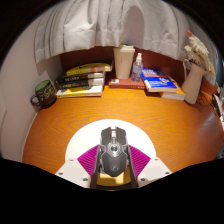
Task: Arrange mouse
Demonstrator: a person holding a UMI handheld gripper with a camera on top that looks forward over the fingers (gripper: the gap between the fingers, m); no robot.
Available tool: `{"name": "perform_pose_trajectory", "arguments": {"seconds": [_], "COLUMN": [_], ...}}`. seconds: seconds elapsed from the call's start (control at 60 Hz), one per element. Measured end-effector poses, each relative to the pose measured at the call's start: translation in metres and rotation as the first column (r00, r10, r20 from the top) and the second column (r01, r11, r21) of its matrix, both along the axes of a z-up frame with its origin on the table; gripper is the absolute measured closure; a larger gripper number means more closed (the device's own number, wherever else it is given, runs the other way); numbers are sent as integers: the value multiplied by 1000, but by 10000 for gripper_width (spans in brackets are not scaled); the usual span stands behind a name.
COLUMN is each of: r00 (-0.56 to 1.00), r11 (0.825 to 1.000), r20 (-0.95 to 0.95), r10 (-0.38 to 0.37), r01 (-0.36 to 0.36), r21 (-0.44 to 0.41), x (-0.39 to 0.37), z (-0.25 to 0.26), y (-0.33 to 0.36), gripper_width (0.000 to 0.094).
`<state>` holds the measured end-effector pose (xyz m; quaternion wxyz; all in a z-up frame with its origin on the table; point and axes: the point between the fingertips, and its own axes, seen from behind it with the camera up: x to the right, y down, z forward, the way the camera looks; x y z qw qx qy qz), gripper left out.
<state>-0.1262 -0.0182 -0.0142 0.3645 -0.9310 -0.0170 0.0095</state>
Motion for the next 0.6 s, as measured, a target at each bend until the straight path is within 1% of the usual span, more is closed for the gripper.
{"name": "perform_pose_trajectory", "arguments": {"seconds": [0.033,0.05,0.067,0.083,0.117,0.15,0.167,0.267,0.383,0.5,0.6], "r00": [1000,1000,1000,1000,1000,1000,1000,999,997,996,996], "r11": [1000,1000,999,999,999,1000,1000,998,992,976,964], "r20": [-3,-6,-7,-5,-1,2,1,-7,-30,-25,-36], "r10": [6,7,5,3,4,10,14,43,74,88,79], "r01": [-6,-7,-5,-3,-4,-10,-14,-43,-71,-81,-67], "r21": [-15,-26,-37,-43,-41,-27,-17,40,104,202,257], "x": [0,0,1,2,6,8,9,19,34,62,86], "z": [-1,-2,-2,-1,6,16,22,64,126,185,225], "y": [-2,-4,-6,-7,-9,-11,-12,-23,-44,-67,-91], "gripper_width": [430,398,390,303,206,137,121,107,98,98,104]}}
